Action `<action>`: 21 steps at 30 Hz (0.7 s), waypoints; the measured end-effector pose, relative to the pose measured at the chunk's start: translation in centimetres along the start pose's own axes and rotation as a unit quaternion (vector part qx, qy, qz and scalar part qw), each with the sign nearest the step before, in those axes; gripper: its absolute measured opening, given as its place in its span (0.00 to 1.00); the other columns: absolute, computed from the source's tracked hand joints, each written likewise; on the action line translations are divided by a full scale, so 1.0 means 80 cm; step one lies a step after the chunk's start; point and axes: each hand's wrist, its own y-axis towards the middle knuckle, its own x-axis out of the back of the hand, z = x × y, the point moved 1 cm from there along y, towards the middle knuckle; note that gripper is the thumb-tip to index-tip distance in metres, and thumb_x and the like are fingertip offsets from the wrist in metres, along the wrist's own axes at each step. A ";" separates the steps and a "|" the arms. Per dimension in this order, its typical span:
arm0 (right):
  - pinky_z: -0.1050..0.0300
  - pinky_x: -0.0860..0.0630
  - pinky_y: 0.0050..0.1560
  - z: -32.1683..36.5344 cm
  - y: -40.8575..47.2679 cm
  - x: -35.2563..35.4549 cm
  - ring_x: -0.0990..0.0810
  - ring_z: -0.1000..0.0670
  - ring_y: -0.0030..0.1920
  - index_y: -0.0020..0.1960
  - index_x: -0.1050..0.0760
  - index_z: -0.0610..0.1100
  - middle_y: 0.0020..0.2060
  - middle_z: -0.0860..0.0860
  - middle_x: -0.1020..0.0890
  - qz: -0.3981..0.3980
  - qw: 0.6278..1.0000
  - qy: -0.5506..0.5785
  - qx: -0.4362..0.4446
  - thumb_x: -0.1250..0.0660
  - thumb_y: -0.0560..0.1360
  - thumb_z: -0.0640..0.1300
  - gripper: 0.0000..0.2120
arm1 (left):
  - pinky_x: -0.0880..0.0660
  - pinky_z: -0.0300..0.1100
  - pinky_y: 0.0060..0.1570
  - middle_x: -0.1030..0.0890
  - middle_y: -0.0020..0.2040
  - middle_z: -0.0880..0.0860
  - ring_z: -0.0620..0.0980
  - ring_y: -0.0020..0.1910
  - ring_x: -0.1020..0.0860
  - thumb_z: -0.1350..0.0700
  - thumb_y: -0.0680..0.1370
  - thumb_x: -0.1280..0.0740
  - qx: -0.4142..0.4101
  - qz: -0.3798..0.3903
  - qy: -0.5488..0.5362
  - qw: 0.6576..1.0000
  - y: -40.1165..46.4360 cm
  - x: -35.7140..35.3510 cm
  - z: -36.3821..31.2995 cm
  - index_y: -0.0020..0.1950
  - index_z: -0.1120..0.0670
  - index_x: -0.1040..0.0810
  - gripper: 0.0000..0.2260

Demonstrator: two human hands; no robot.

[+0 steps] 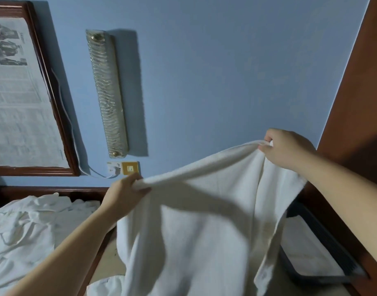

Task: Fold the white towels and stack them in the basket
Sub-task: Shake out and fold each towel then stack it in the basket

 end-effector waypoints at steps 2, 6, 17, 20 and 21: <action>0.53 0.29 0.44 0.012 -0.005 -0.003 0.22 0.47 0.47 0.52 0.27 0.55 0.51 0.53 0.18 0.041 0.999 -0.025 0.015 0.30 0.77 0.58 0.10 | 0.32 0.46 0.34 0.24 0.35 0.46 0.55 0.36 0.25 0.53 0.73 0.23 -0.056 -0.048 0.010 0.997 0.014 0.018 -0.043 0.40 0.51 0.28 0.13; 0.54 0.26 0.48 0.092 -0.036 -0.013 0.21 0.50 0.51 0.69 0.35 0.71 0.48 0.60 0.22 0.137 0.982 0.044 0.120 0.21 0.63 0.70 0.39 | 0.37 0.47 0.34 0.27 0.37 0.51 0.62 0.36 0.26 0.53 0.75 0.25 -0.196 -0.109 0.089 0.970 0.026 0.038 -0.150 0.46 0.52 0.32 0.14; 0.52 0.29 0.38 0.105 -0.030 -0.015 0.23 0.47 0.36 0.43 0.30 0.53 0.36 0.53 0.21 0.068 0.971 0.167 0.155 0.31 0.78 0.57 0.12 | 0.35 0.41 0.31 0.27 0.33 0.45 0.46 0.32 0.29 0.51 0.77 0.26 -0.258 0.027 0.036 0.965 0.030 0.031 -0.145 0.46 0.47 0.32 0.14; 0.53 0.32 0.36 0.103 -0.037 -0.014 0.25 0.47 0.35 0.43 0.32 0.53 0.32 0.52 0.24 0.008 0.977 0.125 0.173 0.32 0.79 0.54 0.11 | 0.34 0.37 0.32 0.27 0.31 0.46 0.43 0.31 0.29 0.49 0.76 0.24 -0.164 0.079 -0.010 0.983 0.018 0.013 -0.106 0.39 0.51 0.28 0.14; 0.53 0.31 0.36 0.102 -0.040 -0.013 0.24 0.47 0.35 0.43 0.32 0.53 0.32 0.52 0.23 -0.002 0.977 0.119 0.176 0.33 0.79 0.54 0.11 | 0.33 0.37 0.33 0.26 0.31 0.46 0.43 0.31 0.29 0.49 0.76 0.24 -0.128 0.101 -0.025 0.986 0.013 0.010 -0.091 0.39 0.52 0.25 0.13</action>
